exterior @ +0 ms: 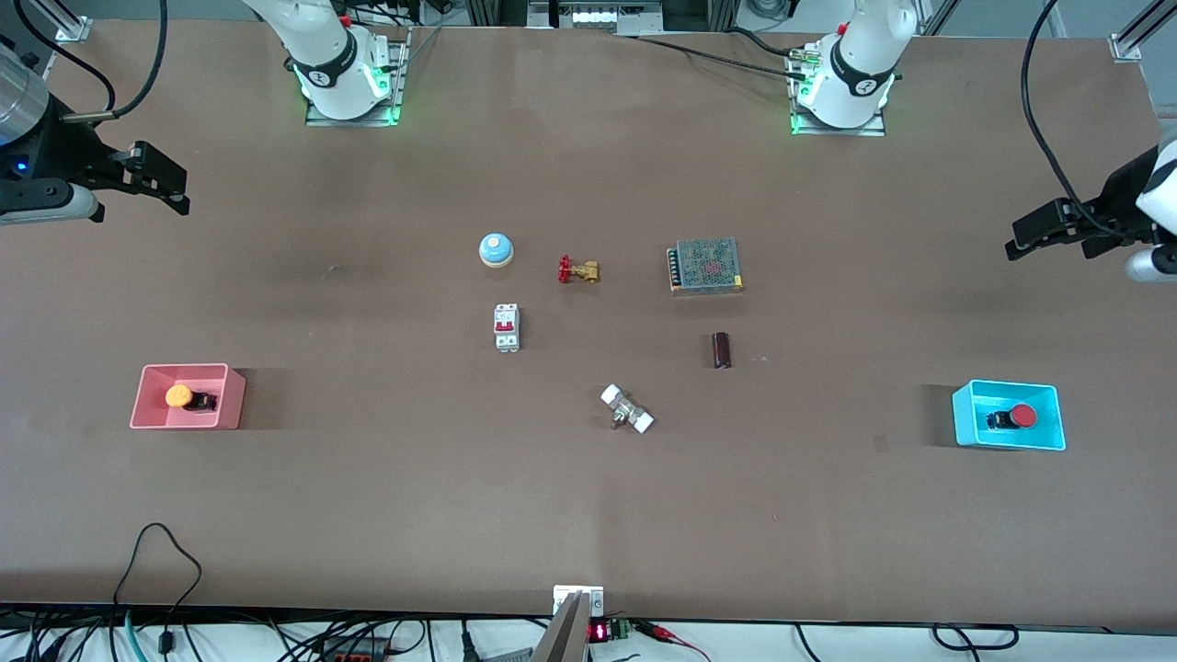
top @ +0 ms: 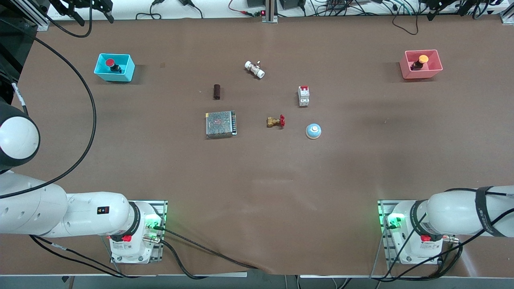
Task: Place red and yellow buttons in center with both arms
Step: 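Move the right gripper to the pink box while the left gripper reaches the cyan box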
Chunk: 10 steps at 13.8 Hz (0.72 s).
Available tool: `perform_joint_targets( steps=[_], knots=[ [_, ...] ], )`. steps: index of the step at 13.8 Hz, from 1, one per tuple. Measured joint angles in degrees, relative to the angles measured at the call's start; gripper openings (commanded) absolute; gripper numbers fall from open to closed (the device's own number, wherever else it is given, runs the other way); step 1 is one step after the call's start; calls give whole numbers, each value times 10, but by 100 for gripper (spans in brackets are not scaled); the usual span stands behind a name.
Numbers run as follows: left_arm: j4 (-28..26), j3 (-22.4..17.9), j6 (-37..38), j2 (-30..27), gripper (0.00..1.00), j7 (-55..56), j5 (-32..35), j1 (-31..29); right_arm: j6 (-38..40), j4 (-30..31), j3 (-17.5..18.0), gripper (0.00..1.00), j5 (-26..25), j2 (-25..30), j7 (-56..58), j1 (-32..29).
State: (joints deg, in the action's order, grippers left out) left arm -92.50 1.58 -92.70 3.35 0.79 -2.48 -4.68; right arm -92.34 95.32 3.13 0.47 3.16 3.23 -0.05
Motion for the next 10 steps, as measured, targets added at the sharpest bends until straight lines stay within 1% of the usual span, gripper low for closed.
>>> perform_joint_targets(
  steps=[2,6,8,10],
  knots=[
    [5,-1,-7,38,100,0,19,-1,0,0,-8,100,25,-2,0,-10],
    [43,-5,-32,145,100,0,26,-9,0,0,-10,100,31,-6,0,-14],
    [69,-10,-63,196,100,0,27,-37,0,0,-10,100,31,-6,0,-14],
    [90,-12,-119,248,100,-20,27,-73,-6,0,-9,100,31,-8,0,-14]
  ],
)
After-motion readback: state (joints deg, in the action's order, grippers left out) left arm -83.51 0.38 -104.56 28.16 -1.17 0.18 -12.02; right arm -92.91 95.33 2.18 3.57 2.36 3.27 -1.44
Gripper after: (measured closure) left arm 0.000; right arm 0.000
